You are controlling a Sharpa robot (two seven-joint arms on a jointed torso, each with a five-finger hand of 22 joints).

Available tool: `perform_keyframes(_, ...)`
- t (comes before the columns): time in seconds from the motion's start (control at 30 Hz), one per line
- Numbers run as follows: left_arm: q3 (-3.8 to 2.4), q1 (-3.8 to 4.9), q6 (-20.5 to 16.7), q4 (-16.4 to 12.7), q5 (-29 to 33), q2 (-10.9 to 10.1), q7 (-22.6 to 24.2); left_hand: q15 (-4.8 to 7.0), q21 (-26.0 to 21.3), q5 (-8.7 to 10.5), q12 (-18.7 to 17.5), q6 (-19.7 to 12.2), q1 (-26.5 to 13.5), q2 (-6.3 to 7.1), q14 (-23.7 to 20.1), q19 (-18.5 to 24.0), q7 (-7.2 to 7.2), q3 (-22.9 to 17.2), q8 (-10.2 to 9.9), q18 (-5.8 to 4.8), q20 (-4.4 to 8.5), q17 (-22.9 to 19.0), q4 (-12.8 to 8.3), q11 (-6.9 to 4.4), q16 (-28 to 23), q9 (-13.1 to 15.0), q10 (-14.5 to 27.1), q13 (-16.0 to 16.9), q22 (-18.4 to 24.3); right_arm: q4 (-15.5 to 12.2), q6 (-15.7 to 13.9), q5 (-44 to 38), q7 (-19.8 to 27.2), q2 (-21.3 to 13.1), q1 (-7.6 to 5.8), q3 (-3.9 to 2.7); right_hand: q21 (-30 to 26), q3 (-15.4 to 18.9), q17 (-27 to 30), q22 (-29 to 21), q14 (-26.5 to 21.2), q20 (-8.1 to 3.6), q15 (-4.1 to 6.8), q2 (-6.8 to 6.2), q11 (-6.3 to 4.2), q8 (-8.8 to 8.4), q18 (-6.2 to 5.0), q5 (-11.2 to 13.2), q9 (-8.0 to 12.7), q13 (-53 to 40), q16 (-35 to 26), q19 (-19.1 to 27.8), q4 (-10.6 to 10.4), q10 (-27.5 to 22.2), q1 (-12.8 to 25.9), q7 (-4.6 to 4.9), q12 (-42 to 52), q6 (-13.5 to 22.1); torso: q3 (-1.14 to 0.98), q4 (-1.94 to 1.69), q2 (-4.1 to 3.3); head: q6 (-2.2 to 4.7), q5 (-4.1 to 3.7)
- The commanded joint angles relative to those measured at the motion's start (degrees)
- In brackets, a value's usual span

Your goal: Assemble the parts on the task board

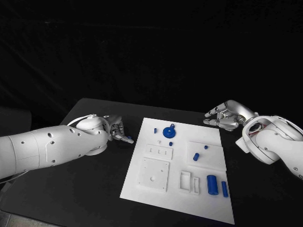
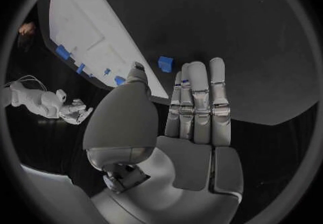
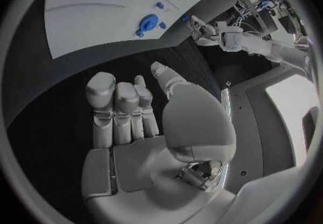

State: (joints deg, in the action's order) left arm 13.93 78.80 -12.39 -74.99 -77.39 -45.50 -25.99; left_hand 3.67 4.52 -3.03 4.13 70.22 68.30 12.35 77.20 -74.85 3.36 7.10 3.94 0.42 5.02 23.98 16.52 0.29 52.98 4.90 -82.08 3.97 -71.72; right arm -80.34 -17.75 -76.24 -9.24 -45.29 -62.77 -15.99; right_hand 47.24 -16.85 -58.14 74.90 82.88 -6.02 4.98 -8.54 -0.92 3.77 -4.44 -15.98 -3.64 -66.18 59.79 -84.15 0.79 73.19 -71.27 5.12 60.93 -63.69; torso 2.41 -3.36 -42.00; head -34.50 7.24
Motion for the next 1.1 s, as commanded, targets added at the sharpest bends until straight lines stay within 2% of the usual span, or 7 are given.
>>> perform_keyframes(0.03, -0.02, -0.37, 0.43, 0.41, -1.84, 0.46, -2.84, 0.03, -0.10, 0.20, 0.31, 0.45, 1.04, -1.44, 0.29, -0.35, -0.10, -0.90, -0.05, 0.74, -0.08, 0.10, -0.12, -0.02, 0.41, 0.15, -0.50, 0.09, -0.11, -0.14, -0.02, -0.09, 0.40, -0.09, 0.06, -0.03, -0.37, 0.31, -0.02, 5.66, -0.10, 0.43, -0.43, -0.50, 0.22, -0.23, -0.71, -0.33, 0.08, 0.06, -0.18, -2.19, 0.03, -0.02, -0.01, 0.08, 0.04, 0.48, -0.02, 0.02, -0.01, 0.00, -0.08)
perform_keyframes(0.13, -0.02, -0.69, 0.28, 0.96, -2.09, 0.84, -2.95, -0.01, -0.14, -0.13, 0.45, 0.65, 3.07, -3.01, 0.24, -0.34, -0.15, -1.87, -0.08, 0.79, -0.16, 0.15, -0.51, -0.04, 0.44, 0.32, -0.51, 0.19, -0.24, -0.17, -0.03, -0.09, 0.40, -0.14, 0.08, -0.03, -0.37, 0.31, -0.02, 5.66, -0.10, 0.43, -0.43, -0.50, 0.22, -0.23, -0.71, -0.33, 0.08, 0.06, -0.18, -2.19, 0.03, -0.02, -0.01, 0.08, 0.04, 0.48, -0.03, 0.05, -0.02, -0.01, -0.09)
perform_keyframes(0.23, -0.02, -0.93, 0.09, 1.39, -2.20, 1.20, -2.93, -0.01, -0.25, -2.27, 0.68, 0.71, 5.33, -4.84, 0.19, -0.34, -0.17, -1.89, -0.14, 0.92, -0.24, 0.16, -1.48, -0.08, 0.50, 0.63, -0.44, 0.23, -0.50, -0.22, -0.03, -0.09, 0.40, -0.18, 0.10, -0.03, -0.36, 0.33, -0.01, 5.66, -0.10, 0.43, -0.43, -0.48, 0.21, -0.23, -0.71, -0.36, 0.07, 0.07, -0.19, -2.19, 0.00, -0.03, 0.02, 0.08, 0.02, 0.45, -0.03, 0.06, -0.03, 0.02, -0.12)
perform_keyframes(0.37, -0.03, -1.29, -0.26, 1.90, -2.27, 1.74, -2.74, 0.00, -0.28, -3.42, 0.69, 0.69, 5.55, -5.64, 0.18, -0.34, -0.18, -1.38, -0.15, 0.92, -0.24, 0.14, -1.92, -0.09, 0.50, 0.73, -0.41, 0.19, -0.70, -0.32, -0.01, -0.09, 0.39, -0.24, 0.14, -0.03, -0.35, 0.35, 0.00, 5.66, -0.10, 0.43, -0.43, -0.45, 0.21, -0.23, -0.71, -0.40, 0.07, 0.10, -0.19, -2.20, -0.04, -0.04, 0.05, 0.07, 0.01, 0.41, -0.01, 0.02, -0.01, 0.00, -0.27)
perform_keyframes(0.57, -0.03, -1.97, -1.23, 2.79, -2.30, 2.75, -2.60, 0.01, -0.28, -3.44, 0.71, 0.68, 5.13, -5.73, 0.26, -0.41, -0.19, -1.17, -0.14, 0.94, -0.23, 0.15, -1.54, -0.09, 0.56, 0.77, -0.43, 0.19, -0.83, -0.48, 0.04, -0.09, 0.38, -0.28, 0.18, -0.03, -0.42, 0.42, 0.02, 5.65, -0.10, 0.43, -0.42, -0.49, 0.19, -0.22, -0.72, -0.45, 0.07, 0.10, -0.21, -2.20, -0.08, -0.03, 0.09, 0.03, 0.03, 0.30, 0.01, 0.02, -0.02, -0.04, -0.33)
perform_keyframes(0.83, -0.04, -2.66, -2.17, 3.25, -2.17, 3.55, -2.13, -0.03, -0.34, -2.21, 0.74, 0.43, 4.51, -4.31, 0.29, -0.44, -0.11, -1.15, -0.14, 0.99, -0.26, 0.14, -0.45, -0.02, 0.60, 0.82, -0.25, 0.22, -1.00, -0.61, 0.13, -0.09, 0.34, -0.35, 0.23, -0.03, -0.42, 0.42, 0.02, 5.65, -0.10, 0.43, -0.42, -0.49, 0.19, -0.22, -0.72, -0.45, 0.07, 0.10, -0.21, -2.20, -0.08, -0.03, 0.09, 0.03, 0.03, 0.30, -0.06, 0.01, 0.02, -0.16, -0.50)
perform_keyframes(1.1, -0.05, -2.90, -2.58, 3.13, -2.09, 3.98, -1.57, -0.23, -0.44, -1.97, 0.57, -0.59, 5.49, -3.50, 0.04, -0.15, 0.26, -1.14, -0.16, 1.03, -0.42, -0.01, -1.31, 0.30, 0.30, 0.71, 0.61, 0.19, -0.91, -0.68, 0.23, -0.09, 0.30, -0.39, 0.26, -0.03, -0.42, 0.42, 0.02, 5.65, -0.10, 0.43, -0.42, -0.49, 0.19, -0.22, -0.72, -0.45, 0.07, 0.10, -0.21, -2.20, -0.08, -0.03, 0.09, 0.03, 0.03, 0.30, -0.10, -0.02, 0.07, -0.16, -0.63)
